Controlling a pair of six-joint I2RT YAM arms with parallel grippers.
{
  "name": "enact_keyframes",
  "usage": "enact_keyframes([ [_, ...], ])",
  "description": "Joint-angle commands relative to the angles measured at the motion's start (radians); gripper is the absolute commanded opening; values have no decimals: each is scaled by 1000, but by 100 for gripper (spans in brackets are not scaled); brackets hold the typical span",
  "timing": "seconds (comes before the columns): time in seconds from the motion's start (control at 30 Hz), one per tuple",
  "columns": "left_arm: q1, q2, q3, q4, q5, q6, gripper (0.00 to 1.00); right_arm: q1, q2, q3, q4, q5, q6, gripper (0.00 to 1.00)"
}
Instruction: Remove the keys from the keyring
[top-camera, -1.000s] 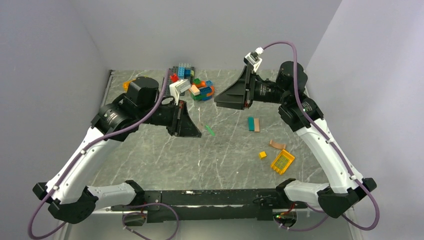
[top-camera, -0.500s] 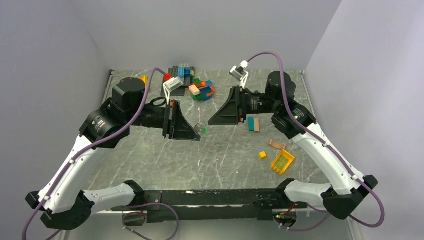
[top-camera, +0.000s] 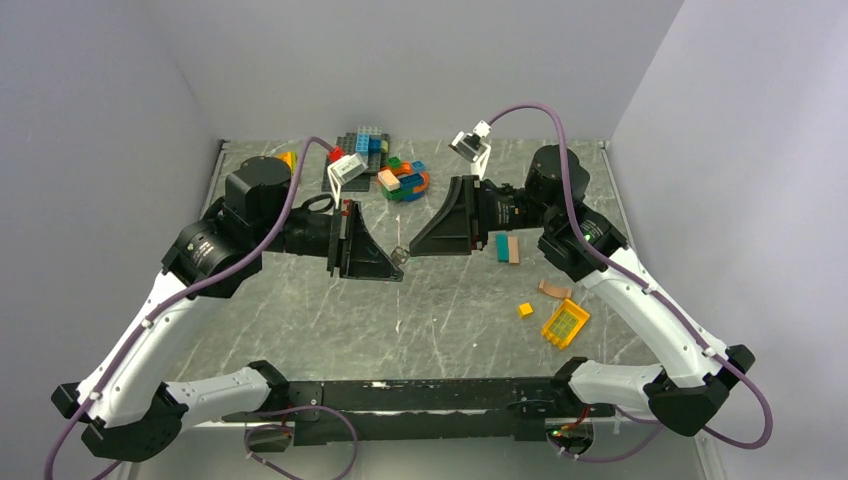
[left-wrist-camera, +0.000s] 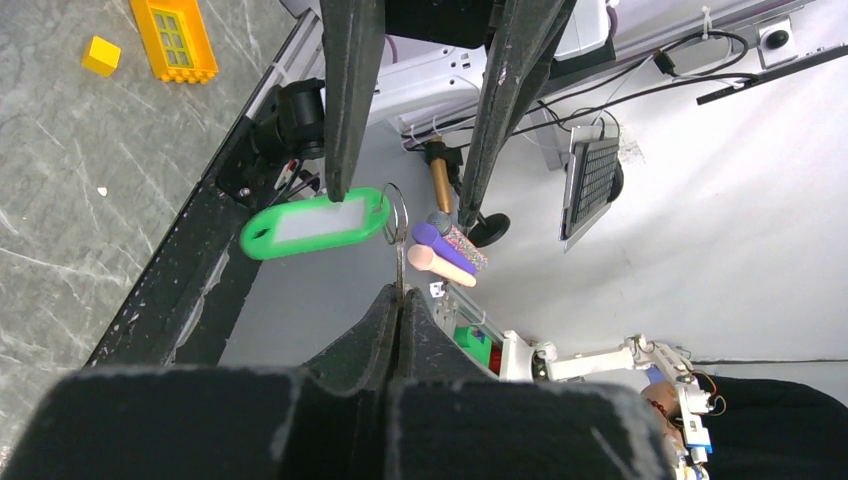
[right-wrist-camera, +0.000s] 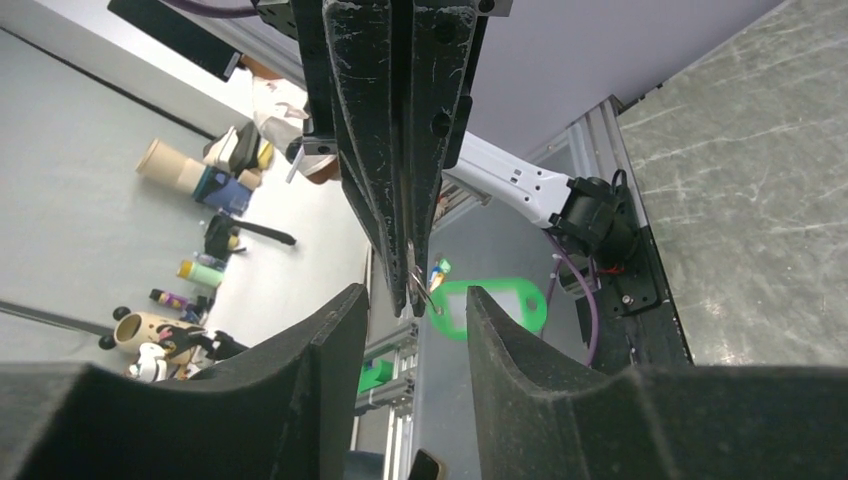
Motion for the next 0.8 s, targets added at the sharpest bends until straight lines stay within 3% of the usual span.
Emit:
enact_keyframes([
  [0.0,-3,-22,0,47,17,-20,0,12,-2,9,73,-10,13,43],
  [0.53,-5,-18,-15,76,18,-26,0,23,18,22,39,17,-11,30],
  [0.77,-4,-14,-17,79,15,-22,0,26,19,22,26,23,-19,9],
])
